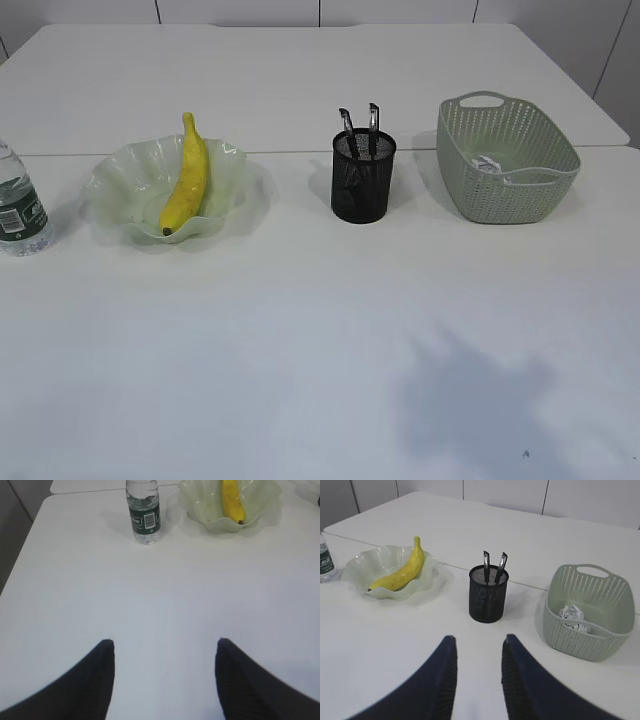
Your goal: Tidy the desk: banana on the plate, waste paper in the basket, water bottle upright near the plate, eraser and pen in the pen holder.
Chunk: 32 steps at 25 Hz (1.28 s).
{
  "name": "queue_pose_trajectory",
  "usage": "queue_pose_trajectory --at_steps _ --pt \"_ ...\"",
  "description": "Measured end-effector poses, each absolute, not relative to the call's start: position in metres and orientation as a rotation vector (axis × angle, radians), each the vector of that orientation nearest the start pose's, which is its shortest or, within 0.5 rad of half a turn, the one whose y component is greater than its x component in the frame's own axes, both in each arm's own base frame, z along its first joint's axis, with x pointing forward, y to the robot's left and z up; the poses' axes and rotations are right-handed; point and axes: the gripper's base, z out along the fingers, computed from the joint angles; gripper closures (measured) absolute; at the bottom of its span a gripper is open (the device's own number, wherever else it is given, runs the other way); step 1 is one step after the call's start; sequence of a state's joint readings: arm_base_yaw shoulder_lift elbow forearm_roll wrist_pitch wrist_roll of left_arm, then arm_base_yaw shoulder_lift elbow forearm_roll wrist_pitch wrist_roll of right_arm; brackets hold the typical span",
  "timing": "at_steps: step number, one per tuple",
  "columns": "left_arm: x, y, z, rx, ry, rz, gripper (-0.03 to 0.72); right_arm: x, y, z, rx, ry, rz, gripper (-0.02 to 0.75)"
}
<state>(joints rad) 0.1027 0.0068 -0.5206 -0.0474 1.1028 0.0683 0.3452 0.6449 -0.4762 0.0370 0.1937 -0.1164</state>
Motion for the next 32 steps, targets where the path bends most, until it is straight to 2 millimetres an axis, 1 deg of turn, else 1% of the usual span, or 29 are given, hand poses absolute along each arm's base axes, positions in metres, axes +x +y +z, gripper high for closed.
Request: queue_pose_trajectory --at_steps 8,13,23,29,32 --pt "-0.008 -0.005 0.28 -0.032 2.072 0.048 0.241 0.101 0.037 0.302 -0.423 1.831 0.169 0.505" --pt "-0.008 -0.005 0.28 -0.032 2.072 0.048 0.249 0.084 0.031 0.3 -0.434 1.872 0.165 0.505" --pt "-0.008 -0.005 0.28 -0.032 2.072 0.048 0.267 0.045 0.017 0.295 -0.419 1.892 0.177 0.505" --pt "-0.008 -0.005 0.28 -0.034 2.072 0.047 0.274 0.022 0.008 0.287 -0.411 1.928 0.185 0.505" --pt "-0.008 -0.005 0.28 -0.034 2.072 0.047 0.275 0.009 0.003 0.29 -0.408 1.924 0.179 0.505"
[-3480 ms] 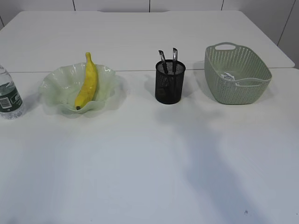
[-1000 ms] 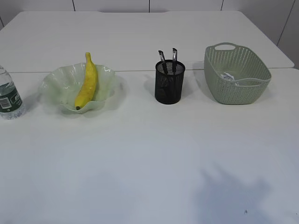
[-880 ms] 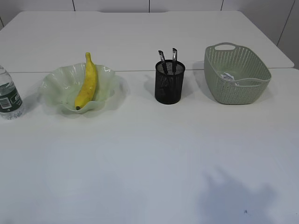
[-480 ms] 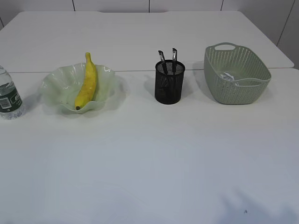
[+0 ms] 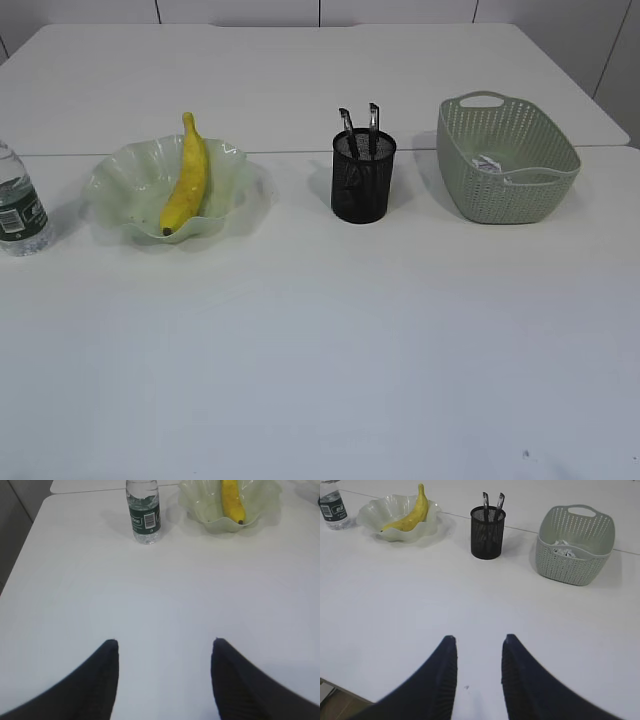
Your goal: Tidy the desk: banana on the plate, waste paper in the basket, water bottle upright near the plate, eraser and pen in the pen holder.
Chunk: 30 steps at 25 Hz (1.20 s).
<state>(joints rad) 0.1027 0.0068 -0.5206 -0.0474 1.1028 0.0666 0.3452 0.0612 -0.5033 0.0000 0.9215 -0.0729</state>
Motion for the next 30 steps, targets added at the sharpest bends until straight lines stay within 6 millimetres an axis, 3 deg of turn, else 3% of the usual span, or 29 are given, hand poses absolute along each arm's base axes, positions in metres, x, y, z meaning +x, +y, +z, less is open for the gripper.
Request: queue_pose_trajectory --at_steps 11,30 --pt "-0.008 -0.005 0.28 -0.034 2.072 0.047 0.276 -0.012 -0.007 0.278 -0.395 2.049 0.145 0.505" --pt "-0.008 0.001 0.28 -0.039 2.075 0.13 0.276 -0.01 -0.007 0.271 -0.395 2.089 0.134 0.505"
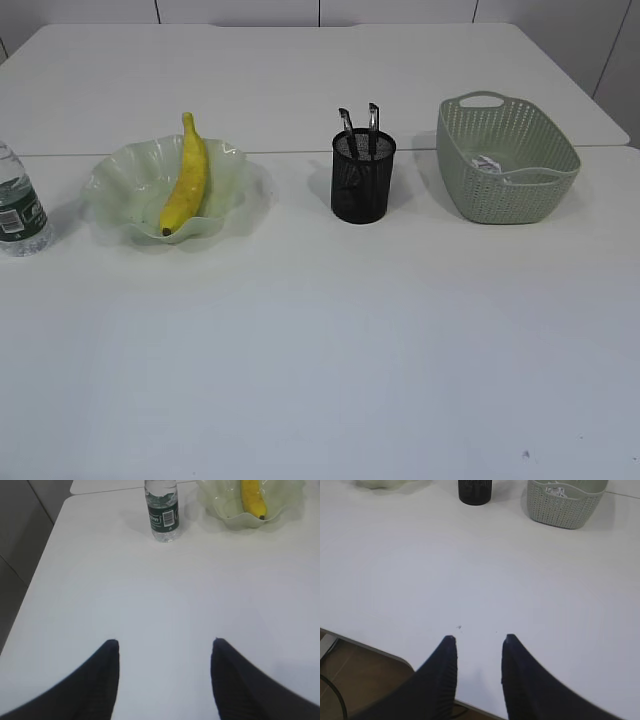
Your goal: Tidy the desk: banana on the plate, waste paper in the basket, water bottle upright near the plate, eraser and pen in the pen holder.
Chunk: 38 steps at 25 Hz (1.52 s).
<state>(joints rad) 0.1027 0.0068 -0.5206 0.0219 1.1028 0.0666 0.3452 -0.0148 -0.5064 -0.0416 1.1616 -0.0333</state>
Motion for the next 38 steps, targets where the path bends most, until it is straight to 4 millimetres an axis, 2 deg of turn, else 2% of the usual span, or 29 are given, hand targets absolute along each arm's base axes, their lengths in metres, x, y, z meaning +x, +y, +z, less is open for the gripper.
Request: queue_pose_trajectory --at_steps 19,32,38 --pt "-0.0082 0.0011 0.2796 -0.039 2.075 0.133 0.276 -0.0101 -0.0086 0.2712 -0.385 2.087 0.112 0.505" --pt "-0.008 -0.0008 0.2796 -0.042 2.075 0.104 0.276 -0.0118 -0.0062 0.2712 -0.135 2.116 -0.029 0.505" --pt "-0.008 -0.0008 0.2796 -0.042 2.075 0.104 0.276 -0.0121 -0.0055 0.2712 -0.074 2.12 -0.063 0.505"
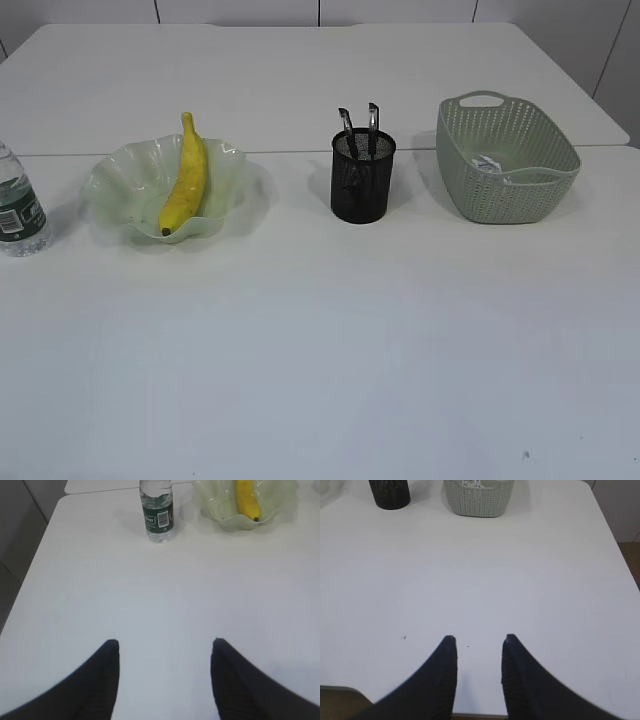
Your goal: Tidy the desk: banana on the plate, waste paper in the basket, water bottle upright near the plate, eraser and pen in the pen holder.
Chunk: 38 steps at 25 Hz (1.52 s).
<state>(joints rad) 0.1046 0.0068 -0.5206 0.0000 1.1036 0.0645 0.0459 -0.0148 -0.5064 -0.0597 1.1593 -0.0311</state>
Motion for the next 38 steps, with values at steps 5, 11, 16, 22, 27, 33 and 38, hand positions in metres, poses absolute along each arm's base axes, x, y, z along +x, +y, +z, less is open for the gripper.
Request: queue_pose_trajectory --at_steps 5,11,16,22,27,33,38 --pt "-0.008 -0.0006 0.2796 -0.006 2.074 0.082 0.276 -0.0121 -0.0057 0.2712 -0.074 2.12 -0.065 0.505" --pt "-0.0081 0.0 0.2796 0.067 2.072 0.039 0.276 -0.0121 -0.0057 0.2712 -0.074 2.12 -0.065 0.505" --pt "-0.0081 -0.0004 0.2796 0.068 2.072 0.033 0.276 -0.0121 -0.0057 0.2712 -0.074 2.12 -0.065 0.505" --pt "-0.0081 -0.0004 0.2796 0.068 2.072 0.033 0.276 -0.0121 -0.0057 0.2712 -0.074 2.12 -0.065 0.505" --pt "-0.0081 -0.0004 0.2796 0.068 2.072 0.033 0.274 -0.0121 -0.0057 0.2712 -0.074 2.12 -0.065 0.505" --pt "-0.0081 -0.0004 0.2796 0.068 2.072 0.033 0.276 -0.0121 -0.0057 0.2712 -0.074 2.119 -0.065 0.505" --pt "-0.0081 -0.0004 0.2796 0.068 2.072 0.033 0.276 -0.012 -0.0057 0.2714 -0.074 2.117 -0.065 0.505"
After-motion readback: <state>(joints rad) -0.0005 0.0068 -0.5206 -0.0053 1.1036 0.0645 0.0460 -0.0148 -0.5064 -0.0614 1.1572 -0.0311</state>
